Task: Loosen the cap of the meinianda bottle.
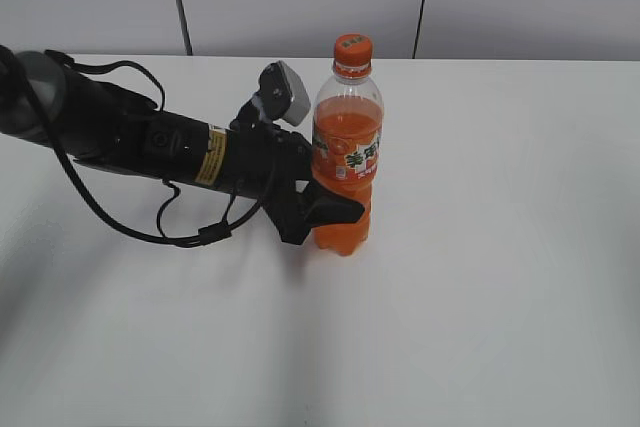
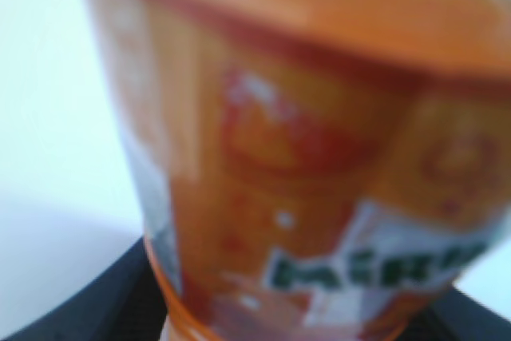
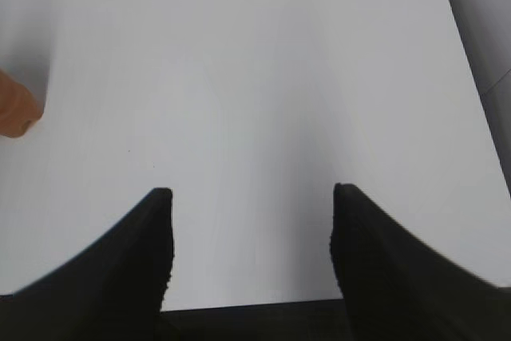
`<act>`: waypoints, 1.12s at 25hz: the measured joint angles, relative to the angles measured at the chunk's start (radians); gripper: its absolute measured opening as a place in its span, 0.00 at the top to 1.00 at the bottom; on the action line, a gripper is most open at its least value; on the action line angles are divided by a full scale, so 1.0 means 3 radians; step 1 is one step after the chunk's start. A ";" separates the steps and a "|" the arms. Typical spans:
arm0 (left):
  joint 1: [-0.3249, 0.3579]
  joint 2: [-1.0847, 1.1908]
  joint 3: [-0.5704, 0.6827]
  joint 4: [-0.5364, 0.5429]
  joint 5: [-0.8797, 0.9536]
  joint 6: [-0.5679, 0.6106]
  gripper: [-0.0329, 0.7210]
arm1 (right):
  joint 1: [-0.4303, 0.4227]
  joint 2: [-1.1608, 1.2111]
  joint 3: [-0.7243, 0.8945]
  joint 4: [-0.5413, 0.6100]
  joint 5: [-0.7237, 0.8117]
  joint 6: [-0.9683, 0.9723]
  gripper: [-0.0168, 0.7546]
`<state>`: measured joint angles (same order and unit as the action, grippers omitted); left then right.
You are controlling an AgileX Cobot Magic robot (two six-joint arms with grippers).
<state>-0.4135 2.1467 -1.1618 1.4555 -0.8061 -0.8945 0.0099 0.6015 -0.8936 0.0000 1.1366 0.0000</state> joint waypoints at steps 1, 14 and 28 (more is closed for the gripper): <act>0.0000 0.0000 0.0000 0.0000 0.0000 0.0000 0.40 | 0.0000 0.0092 -0.0054 0.0000 0.0040 0.0000 0.37; 0.0000 0.0000 0.0000 0.0000 -0.0007 0.0002 0.40 | 0.0000 0.1110 -0.0715 0.0000 0.0255 0.0000 0.38; 0.0000 0.0000 0.0000 0.0003 -0.0010 0.0002 0.40 | 0.0000 0.1988 -0.1446 0.0000 0.0271 -0.0093 0.38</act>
<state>-0.4135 2.1467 -1.1618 1.4564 -0.8090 -0.8938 0.0099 1.1978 -1.3276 0.0000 1.2179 -0.0279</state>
